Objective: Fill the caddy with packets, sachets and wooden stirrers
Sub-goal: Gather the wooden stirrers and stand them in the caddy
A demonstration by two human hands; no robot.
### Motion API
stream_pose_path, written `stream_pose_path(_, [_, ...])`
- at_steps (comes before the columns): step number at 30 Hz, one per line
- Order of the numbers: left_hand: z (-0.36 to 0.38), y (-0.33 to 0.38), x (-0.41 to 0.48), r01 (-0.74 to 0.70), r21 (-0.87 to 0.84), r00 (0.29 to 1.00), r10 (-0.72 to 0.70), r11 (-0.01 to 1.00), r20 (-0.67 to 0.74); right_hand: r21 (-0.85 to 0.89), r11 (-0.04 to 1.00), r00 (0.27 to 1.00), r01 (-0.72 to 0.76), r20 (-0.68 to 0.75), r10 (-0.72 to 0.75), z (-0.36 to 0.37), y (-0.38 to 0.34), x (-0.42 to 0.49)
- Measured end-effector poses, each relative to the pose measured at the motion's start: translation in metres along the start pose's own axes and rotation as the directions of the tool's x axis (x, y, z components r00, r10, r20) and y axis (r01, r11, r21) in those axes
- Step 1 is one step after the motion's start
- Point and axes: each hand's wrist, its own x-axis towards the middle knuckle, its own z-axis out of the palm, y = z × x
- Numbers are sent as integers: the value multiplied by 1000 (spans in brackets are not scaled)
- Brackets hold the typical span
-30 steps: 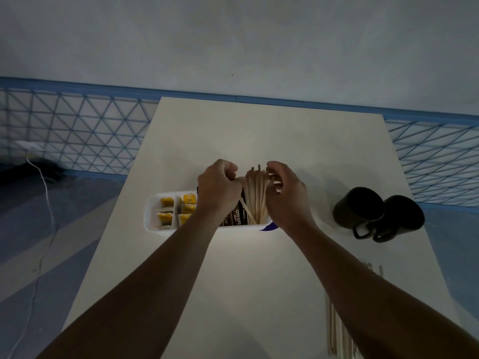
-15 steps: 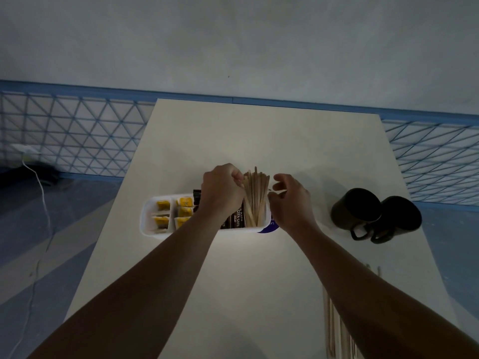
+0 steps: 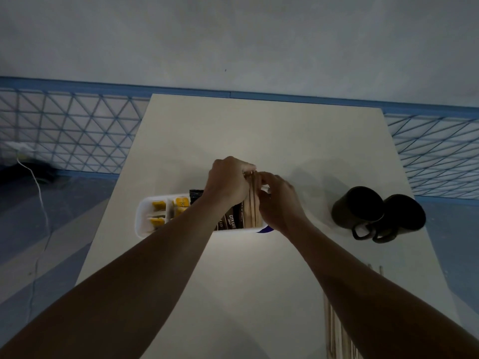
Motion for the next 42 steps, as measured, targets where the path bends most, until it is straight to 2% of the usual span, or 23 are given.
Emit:
stream_pose_path(3, [0, 1, 0, -9, -29, 1000, 8, 1000, -9, -16, 999, 999, 40, -34, -40, -1, 0, 0])
stream_pose_path(7, [3, 0, 0, 6, -22, 999, -7, 1000, -39, -82, 997, 998, -16, 56, 20, -1, 2, -1])
stream_pose_path(14, [0, 3, -6, -14, -78, 988, 2, 997, -153, -30, 994, 994, -103, 17, 104, -15, 4, -11])
stream_pose_path(20, [1, 21, -21, -86, -100, 985, 70, 991, -160, 15, 991, 992, -130, -2, 130, -33, 12, -30])
stream_pose_path(27, [39, 45, -54, -106, -124, 994, 103, 987, -26, -2, 990, 990, -142, -13, 142, -50, 40, -69])
stream_pose_path(33, [92, 56, -81, -24, -97, 988, 38, 995, 147, -51, 978, 979, -204, -28, 203, -67, 87, -106])
stream_pose_path(37, [125, 62, -100, 101, -42, 945, -82, 994, 318, -63, 949, 950, -310, -47, 307, -83, 115, -130])
stream_pose_path(42, [152, 69, -124, 197, 42, 853, -193, 979, 485, -56, 909, 907, -412, -117, 404, -106, 148, -160])
